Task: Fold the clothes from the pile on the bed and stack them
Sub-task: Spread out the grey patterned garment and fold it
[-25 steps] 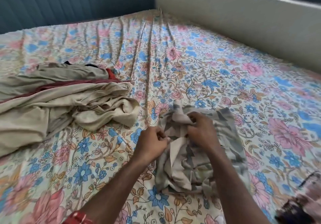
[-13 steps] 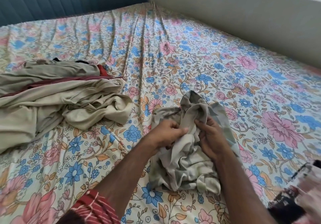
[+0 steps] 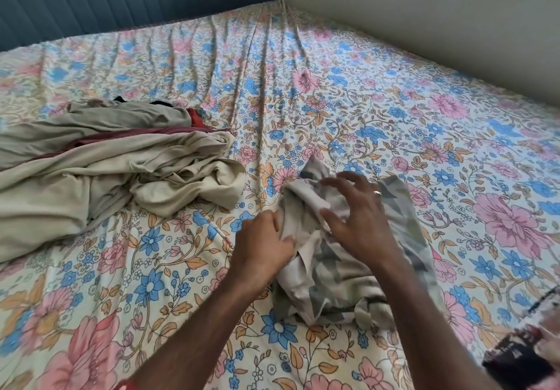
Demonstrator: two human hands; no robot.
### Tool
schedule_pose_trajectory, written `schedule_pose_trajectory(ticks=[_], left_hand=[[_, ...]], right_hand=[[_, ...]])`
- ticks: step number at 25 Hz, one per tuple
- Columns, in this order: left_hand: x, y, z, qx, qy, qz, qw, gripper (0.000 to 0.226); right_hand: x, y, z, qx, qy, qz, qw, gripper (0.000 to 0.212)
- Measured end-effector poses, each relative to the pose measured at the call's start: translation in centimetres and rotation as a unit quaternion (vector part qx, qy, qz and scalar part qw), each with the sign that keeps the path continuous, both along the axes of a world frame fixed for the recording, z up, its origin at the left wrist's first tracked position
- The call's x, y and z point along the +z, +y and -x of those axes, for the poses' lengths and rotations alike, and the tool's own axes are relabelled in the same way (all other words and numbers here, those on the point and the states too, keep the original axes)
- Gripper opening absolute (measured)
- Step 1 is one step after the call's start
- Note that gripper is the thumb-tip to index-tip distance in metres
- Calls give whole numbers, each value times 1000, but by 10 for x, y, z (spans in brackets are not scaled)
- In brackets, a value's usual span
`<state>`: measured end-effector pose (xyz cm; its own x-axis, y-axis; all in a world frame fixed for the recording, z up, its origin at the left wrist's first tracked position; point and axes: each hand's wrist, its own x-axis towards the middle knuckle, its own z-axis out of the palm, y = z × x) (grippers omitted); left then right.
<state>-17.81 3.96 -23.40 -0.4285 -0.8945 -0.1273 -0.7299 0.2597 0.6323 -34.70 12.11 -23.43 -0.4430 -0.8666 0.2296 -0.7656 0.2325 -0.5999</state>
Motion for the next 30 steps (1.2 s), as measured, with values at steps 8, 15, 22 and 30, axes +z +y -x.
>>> schedule_pose_trajectory(ticks=[8, 15, 22, 30], left_hand=[[-41, 13, -43, -140, 148, -46, 978, 15], [-37, 18, -37, -158, 88, -50, 982, 15], [-46, 20, -39, -86, 75, -86, 990, 28], [-24, 20, -20, 20, -8, -67, 997, 59]], right_hand=[[16, 11, -21, 250, 142, -262, 921, 53], [5, 11, -12, 318, 166, -145, 922, 31], [3, 31, 10, 230, 257, -99, 933, 37], [-29, 54, 61, -316, -42, -151, 936, 63]])
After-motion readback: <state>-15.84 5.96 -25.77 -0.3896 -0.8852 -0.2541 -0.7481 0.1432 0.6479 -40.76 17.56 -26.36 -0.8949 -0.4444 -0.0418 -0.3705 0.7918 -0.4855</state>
